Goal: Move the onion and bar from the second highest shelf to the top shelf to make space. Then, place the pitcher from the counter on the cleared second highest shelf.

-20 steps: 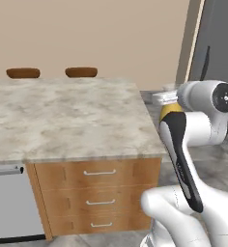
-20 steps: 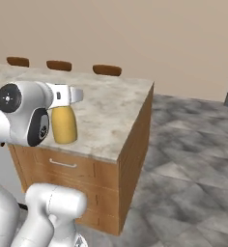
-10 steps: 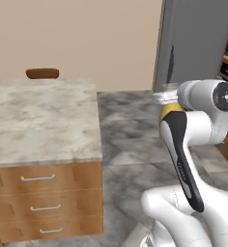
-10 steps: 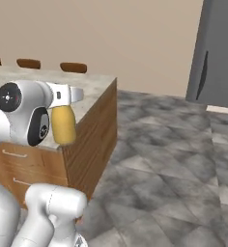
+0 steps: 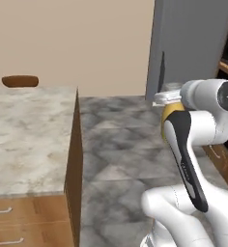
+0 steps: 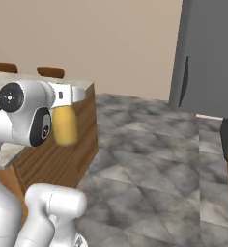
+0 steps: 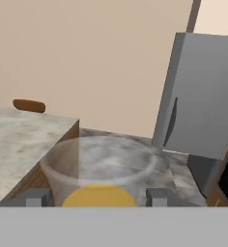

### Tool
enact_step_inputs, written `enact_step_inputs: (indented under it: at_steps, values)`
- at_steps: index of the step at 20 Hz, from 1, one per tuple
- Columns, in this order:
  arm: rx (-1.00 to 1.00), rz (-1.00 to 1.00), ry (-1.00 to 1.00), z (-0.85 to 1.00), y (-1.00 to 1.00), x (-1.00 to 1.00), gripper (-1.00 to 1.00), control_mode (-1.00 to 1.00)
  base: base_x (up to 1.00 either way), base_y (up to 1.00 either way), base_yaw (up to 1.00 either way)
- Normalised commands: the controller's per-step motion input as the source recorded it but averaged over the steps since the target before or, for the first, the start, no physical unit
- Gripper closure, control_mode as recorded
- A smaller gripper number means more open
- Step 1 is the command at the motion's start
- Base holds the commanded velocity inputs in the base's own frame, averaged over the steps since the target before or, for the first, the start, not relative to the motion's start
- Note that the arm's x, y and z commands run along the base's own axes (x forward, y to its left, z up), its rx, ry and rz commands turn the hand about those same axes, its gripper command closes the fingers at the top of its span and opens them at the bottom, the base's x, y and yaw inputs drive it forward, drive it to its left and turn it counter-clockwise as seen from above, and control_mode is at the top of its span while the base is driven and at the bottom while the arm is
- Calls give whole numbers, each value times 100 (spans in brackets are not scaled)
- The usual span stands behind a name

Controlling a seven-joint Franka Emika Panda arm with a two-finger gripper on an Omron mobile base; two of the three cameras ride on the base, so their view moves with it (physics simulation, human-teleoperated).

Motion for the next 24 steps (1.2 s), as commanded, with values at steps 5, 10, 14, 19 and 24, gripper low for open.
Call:
enact_step_inputs:
  at_steps: [5,10,14,19,24]
  values:
    - [0,0,0,0,0,0,100,100,100,-44,7]
    - [0,0,0,0,0,0,100,100,100,-31,2]
    - [0,0,0,0,0,0,100,100,100,-12,0]
    - [0,0,0,0,0,0,100,100,100,-2,0]
    - [0,0,0,0,0,0,100,100,100,0,0]
